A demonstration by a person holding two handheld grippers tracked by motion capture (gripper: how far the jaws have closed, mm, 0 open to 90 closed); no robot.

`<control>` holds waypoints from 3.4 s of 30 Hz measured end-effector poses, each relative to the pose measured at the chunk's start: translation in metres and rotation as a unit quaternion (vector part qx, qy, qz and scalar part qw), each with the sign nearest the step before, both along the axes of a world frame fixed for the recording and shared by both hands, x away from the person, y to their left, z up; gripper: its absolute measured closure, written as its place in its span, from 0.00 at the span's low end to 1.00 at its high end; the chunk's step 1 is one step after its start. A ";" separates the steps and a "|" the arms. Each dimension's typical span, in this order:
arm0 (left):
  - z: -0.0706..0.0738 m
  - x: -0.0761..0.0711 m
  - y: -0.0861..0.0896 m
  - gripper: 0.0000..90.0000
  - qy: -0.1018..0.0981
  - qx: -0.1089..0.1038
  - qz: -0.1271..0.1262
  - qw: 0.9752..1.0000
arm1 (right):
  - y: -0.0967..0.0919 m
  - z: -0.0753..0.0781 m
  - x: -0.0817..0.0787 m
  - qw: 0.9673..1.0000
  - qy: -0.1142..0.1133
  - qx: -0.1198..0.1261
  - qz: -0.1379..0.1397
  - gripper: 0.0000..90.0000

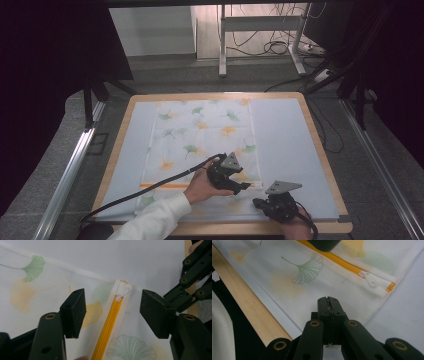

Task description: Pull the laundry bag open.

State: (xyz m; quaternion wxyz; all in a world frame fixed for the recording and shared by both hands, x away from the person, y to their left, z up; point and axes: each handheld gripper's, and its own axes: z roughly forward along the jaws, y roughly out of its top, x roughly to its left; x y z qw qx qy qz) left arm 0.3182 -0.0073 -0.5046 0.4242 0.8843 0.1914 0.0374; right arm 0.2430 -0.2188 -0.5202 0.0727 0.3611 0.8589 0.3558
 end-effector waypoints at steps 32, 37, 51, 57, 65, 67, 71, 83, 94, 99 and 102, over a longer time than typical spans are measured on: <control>-0.009 0.007 -0.032 0.45 0.005 0.028 -0.016 0.999 | 0.000 -0.001 0.002 1.000 0.008 -0.004 -0.001 0.99; -0.014 0.007 -0.037 0.46 0.011 0.034 -0.020 0.999 | 0.000 -0.001 0.002 1.000 0.010 -0.003 -0.002 0.99; -0.021 0.010 -0.046 0.64 0.004 0.043 -0.017 0.999 | 0.000 -0.001 0.002 1.000 0.012 -0.003 -0.003 0.99; -0.019 0.015 -0.041 0.84 0.012 0.043 -0.006 0.999 | 0.000 -0.001 0.003 1.000 0.012 -0.006 -0.002 0.99; -0.019 0.017 -0.042 0.90 0.032 0.030 -0.002 0.999 | 0.001 -0.001 0.005 1.000 0.012 -0.005 -0.003 0.99; -0.019 0.017 -0.041 0.90 0.033 0.031 -0.002 0.999 | 0.001 -0.001 0.005 1.000 0.012 -0.005 -0.004 0.99; -0.020 0.016 -0.042 0.91 0.031 0.032 -0.001 0.999 | 0.001 0.000 0.007 1.000 0.009 -0.008 -0.008 0.99; -0.021 0.017 -0.041 0.91 0.033 0.025 0.001 0.999 | 0.001 0.000 0.013 1.000 0.007 -0.008 -0.023 0.98; -0.021 0.016 -0.041 0.92 0.032 0.029 -0.002 0.999 | -0.003 -0.001 0.031 0.998 0.018 0.002 -0.053 0.99; -0.020 0.015 -0.040 0.92 0.027 0.027 -0.006 0.999 | -0.003 -0.001 0.031 0.998 0.020 0.002 -0.055 0.99; -0.021 0.015 -0.038 0.92 0.024 0.020 -0.006 0.999 | -0.004 -0.001 0.031 0.998 0.021 0.004 -0.055 0.99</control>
